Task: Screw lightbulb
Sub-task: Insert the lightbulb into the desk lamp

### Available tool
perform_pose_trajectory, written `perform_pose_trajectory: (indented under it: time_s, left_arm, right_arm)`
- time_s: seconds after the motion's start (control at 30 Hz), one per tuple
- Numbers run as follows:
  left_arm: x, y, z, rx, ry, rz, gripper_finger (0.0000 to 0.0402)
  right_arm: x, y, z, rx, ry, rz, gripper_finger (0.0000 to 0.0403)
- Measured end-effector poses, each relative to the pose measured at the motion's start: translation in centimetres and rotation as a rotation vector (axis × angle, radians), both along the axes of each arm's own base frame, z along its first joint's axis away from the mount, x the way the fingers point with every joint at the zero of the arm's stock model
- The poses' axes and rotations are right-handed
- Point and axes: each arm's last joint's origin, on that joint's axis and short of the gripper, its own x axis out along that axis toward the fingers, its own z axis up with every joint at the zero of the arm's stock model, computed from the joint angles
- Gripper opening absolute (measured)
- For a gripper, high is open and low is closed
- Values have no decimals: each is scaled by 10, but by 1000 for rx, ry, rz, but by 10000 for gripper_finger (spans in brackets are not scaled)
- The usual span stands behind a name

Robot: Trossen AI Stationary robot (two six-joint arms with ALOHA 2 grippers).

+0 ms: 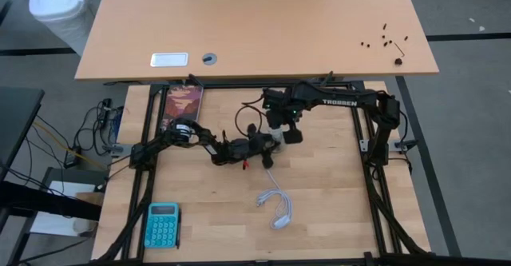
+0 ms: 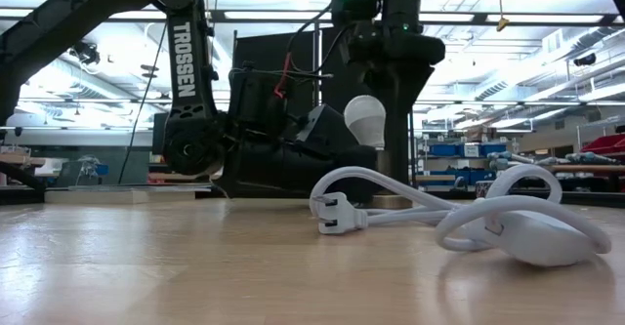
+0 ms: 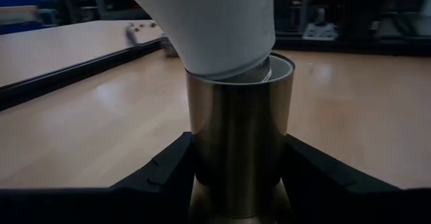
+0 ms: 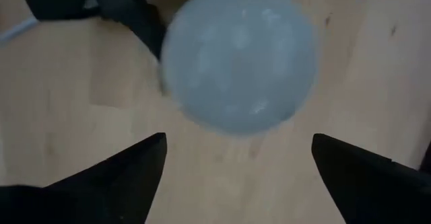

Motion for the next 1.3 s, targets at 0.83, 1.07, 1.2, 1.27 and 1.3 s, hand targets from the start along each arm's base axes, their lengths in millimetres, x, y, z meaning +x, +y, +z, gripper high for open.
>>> perform_pose_trajectory:
  time_s: [0.83,1.07,1.2,1.27,1.3]
  left_arm:
    - [2,-5,0,-11,-6,-204,198]
    - [2,-6,1,-12,-14,-204,198]
    - [2,-6,1,-17,-16,-204,198]
    - [2,-6,1,-18,-16,-203,198]
    - [2,-6,1,-18,-16,-202,198]
  right_arm:
    - [14,34,-1,3,-55,280,393]
    - [29,38,-23,3,-6,290,393]
    - [36,40,-26,-2,-2,298,390]
    - [37,41,-28,1,2,304,386]
    - [37,41,-30,5,16,306,382]
